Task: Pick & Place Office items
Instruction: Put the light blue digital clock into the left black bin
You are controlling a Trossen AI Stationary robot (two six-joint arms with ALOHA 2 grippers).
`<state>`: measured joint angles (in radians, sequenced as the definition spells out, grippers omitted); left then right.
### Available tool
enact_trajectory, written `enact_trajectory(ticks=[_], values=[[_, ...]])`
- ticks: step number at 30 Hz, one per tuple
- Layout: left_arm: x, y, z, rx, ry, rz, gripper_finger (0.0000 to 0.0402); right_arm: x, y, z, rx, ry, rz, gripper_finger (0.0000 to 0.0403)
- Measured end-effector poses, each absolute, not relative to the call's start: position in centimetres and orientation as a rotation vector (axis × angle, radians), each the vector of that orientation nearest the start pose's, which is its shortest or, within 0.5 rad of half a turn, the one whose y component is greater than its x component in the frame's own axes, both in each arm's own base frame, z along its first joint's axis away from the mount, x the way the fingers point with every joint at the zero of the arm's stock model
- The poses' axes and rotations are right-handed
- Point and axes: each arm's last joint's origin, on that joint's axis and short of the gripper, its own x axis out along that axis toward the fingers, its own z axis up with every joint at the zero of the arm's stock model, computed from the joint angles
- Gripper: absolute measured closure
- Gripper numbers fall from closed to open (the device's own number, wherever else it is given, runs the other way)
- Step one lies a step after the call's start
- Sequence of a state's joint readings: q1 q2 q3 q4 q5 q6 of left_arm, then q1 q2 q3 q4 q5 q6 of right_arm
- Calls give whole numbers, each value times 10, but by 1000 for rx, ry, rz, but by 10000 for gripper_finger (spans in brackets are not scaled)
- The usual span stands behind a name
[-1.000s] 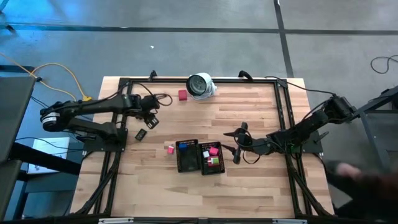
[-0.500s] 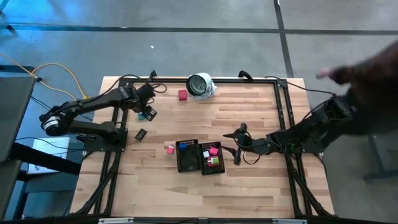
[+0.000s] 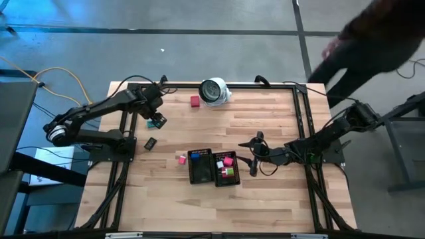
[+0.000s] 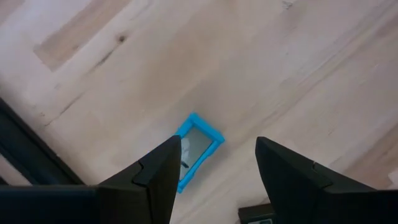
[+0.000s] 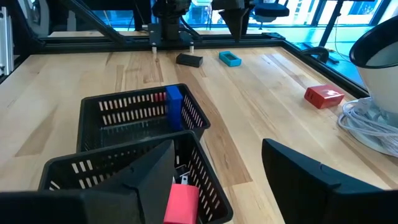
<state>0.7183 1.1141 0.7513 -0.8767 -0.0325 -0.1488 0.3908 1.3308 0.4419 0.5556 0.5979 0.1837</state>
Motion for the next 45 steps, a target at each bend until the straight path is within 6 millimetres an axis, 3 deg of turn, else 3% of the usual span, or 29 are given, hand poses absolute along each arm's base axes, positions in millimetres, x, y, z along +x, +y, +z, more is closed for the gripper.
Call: enact_trajectory(ticks=[14,28,37,45], values=[[144,140,192,-630,1281,736,202,233,79,178,52,273,-219,174],[168,129,164,-621,1449,628,202,233,79,177,57,274,-211,174],[172,127,161,-622,1456,565,202,233,79,177,57,274,-210,174],[191,118,164,-536,1367,435,202,233,79,177,58,275,-206,174]])
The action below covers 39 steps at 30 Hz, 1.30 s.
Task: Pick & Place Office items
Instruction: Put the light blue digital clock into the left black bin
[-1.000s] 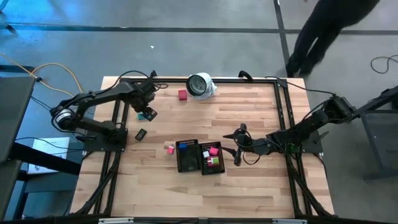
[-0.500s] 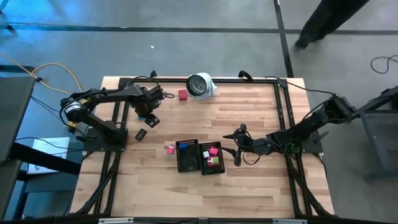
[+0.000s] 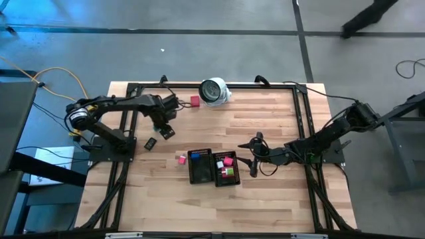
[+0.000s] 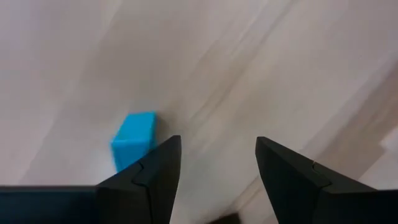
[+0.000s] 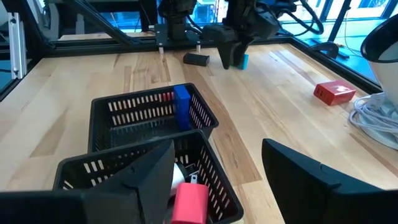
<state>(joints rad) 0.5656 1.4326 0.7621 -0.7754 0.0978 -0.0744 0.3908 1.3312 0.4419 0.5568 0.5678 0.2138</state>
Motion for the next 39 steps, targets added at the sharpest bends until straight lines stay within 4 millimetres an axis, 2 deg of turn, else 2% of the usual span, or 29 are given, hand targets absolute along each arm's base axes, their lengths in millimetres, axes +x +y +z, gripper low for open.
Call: enact_trajectory(ticks=[4,9,13,18,22,32,39], values=[[201,113,172,-501,1334,374,202,233,79,177,59,275,-204,174],[206,110,196,-449,1329,385,202,233,79,177,59,275,-204,174],[198,107,222,-360,1397,518,202,233,79,177,59,275,-203,174],[187,105,236,-341,1379,594,202,233,79,177,60,278,-192,174],[186,109,235,-352,1382,612,202,233,80,177,62,279,-183,174],[186,125,217,-436,1469,676,202,233,80,177,62,280,-182,174],[184,123,206,-473,1491,689,202,233,80,176,62,287,-180,174]])
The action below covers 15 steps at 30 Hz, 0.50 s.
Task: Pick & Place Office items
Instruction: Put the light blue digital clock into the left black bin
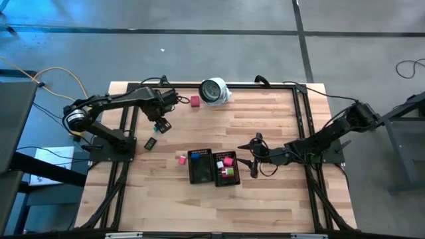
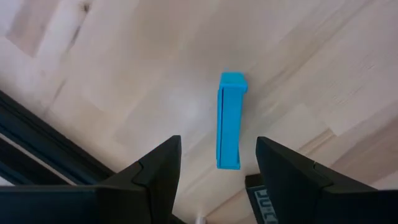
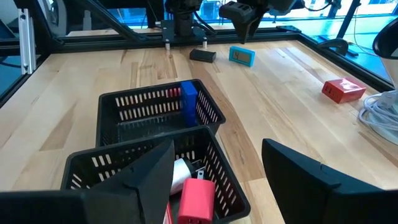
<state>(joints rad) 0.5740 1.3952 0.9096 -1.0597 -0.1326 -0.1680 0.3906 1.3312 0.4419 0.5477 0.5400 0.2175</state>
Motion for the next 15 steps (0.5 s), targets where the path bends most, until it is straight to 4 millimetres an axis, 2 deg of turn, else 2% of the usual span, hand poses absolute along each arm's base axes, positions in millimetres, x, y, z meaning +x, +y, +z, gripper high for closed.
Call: enact_trajectory(ticks=[7,15], values=[[179,118,186,-530,1487,654,202,233,80,176,66,292,-157,174],[182,120,185,-523,1447,656,202,233,80,176,66,292,-157,174]])
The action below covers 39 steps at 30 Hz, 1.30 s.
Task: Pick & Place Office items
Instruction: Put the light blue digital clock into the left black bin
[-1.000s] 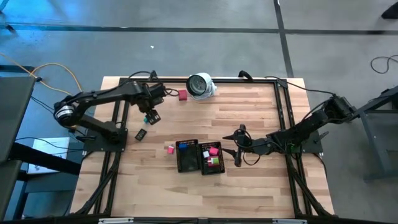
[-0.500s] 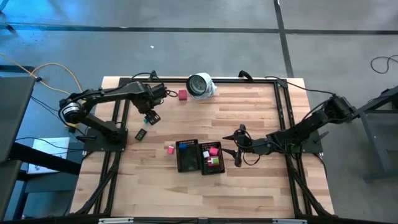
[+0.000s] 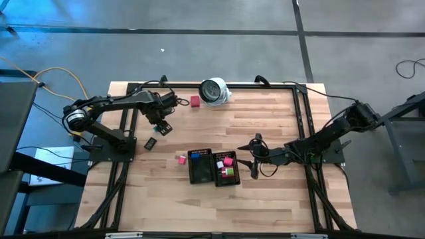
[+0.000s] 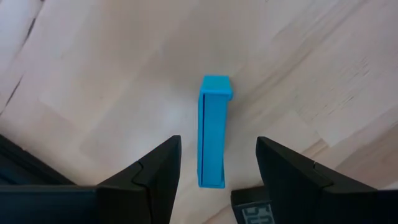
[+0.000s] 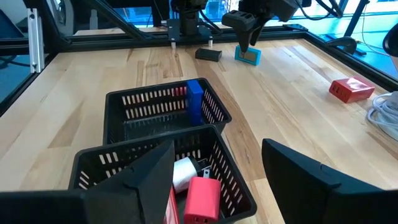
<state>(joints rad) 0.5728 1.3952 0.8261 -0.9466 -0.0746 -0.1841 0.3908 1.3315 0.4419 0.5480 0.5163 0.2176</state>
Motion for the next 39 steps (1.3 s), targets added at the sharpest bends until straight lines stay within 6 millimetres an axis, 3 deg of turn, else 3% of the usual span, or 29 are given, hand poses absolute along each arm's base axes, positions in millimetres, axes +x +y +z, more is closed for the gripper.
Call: enact_trajectory(ticks=[34,39], values=[[178,117,168,-542,1431,677,203,233,80,176,66,291,-157,174],[180,119,159,-552,1470,679,233,233,81,176,66,291,-155,174]])
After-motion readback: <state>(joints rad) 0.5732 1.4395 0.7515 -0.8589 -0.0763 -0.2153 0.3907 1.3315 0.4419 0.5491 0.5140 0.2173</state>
